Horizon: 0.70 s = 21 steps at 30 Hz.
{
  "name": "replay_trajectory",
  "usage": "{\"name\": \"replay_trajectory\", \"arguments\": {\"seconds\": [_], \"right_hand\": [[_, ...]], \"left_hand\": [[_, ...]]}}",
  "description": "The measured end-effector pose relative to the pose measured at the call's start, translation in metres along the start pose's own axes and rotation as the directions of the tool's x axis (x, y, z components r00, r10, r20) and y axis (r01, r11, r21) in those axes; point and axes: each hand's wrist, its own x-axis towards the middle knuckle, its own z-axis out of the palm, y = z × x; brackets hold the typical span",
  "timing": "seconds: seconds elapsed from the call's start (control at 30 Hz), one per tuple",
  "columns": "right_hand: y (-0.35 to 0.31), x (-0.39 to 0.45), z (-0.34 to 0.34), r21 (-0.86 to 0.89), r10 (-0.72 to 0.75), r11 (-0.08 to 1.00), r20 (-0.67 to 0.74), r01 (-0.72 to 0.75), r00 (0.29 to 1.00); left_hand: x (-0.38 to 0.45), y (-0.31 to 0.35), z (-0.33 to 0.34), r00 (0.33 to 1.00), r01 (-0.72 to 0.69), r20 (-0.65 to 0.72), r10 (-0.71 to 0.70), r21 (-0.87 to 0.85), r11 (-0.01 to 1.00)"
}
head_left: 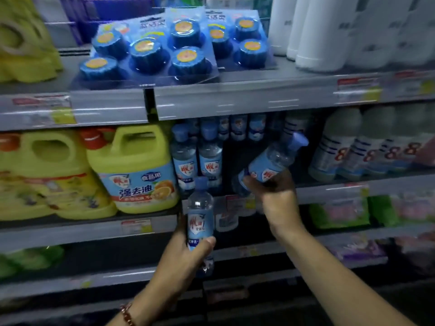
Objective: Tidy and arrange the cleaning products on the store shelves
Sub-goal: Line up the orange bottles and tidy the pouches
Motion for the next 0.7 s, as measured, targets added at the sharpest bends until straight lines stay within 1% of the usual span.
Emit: {"name": "replay_trajectory", "arguments": {"seconds": [0.07, 0.17, 0.23, 0.33, 0.4, 0.5, 0.57, 0.6, 0.63, 0.67, 0.7], "right_hand": [[0.007, 0.023, 0.007, -0.070, -0.053, 0.996, 0.062, 0.057, 0.997], [0.016, 0.041, 0.014, -0.171, -0.075, 0.980, 0.177, 0.105, 0.981], [0.023, 0.045, 0.016, -0.244, -0.084, 0.958, 0.265, 0.151, 0.961], [0.030, 0.046, 0.014, -0.264, -0.091, 0.946, 0.345, 0.190, 0.934], [0.029, 0.046, 0.014, -0.276, -0.081, 0.942, 0.360, 0.189, 0.930], [0.020, 0.039, 0.010, -0.307, -0.042, 0.939, 0.351, 0.158, 0.936], [0.008, 0.023, 0.001, -0.338, -0.059, 0.926, 0.313, 0.169, 0.948], [0.003, 0.012, -0.006, -0.346, -0.076, 0.918, 0.323, 0.192, 0.943], [-0.002, -0.003, -0.014, -0.355, -0.055, 0.915, 0.361, 0.191, 0.931], [-0.005, -0.019, -0.021, -0.378, 0.033, 0.915, 0.415, 0.139, 0.909], [-0.006, -0.033, -0.029, -0.403, 0.156, 0.913, 0.475, 0.057, 0.866]], "left_hand": [[-0.010, -0.003, 0.006, 0.997, 0.006, -0.071, -0.009, -0.045, 0.999], [-0.024, -0.012, 0.015, 0.986, 0.021, -0.163, -0.037, -0.098, 0.995], [-0.033, -0.015, 0.020, 0.977, 0.005, -0.214, -0.025, -0.096, 0.995], [-0.043, -0.013, 0.030, 0.961, -0.033, -0.275, 0.006, -0.093, 0.995], [-0.048, -0.011, 0.037, 0.953, -0.040, -0.303, 0.006, -0.107, 0.993], [-0.053, -0.005, 0.047, 0.952, -0.056, -0.304, 0.023, -0.100, 0.993], [-0.053, 0.000, 0.053, 0.954, -0.075, -0.295, 0.045, -0.094, 0.993], [-0.052, 0.002, 0.056, 0.955, -0.086, -0.290, 0.055, -0.098, 0.991], [-0.051, 0.005, 0.058, 0.957, -0.102, -0.283, 0.071, -0.100, 0.990], [-0.049, 0.006, 0.060, 0.958, -0.116, -0.275, 0.087, -0.092, 0.989], [-0.047, 0.008, 0.063, 0.958, -0.127, -0.268, 0.100, -0.085, 0.988]]}}
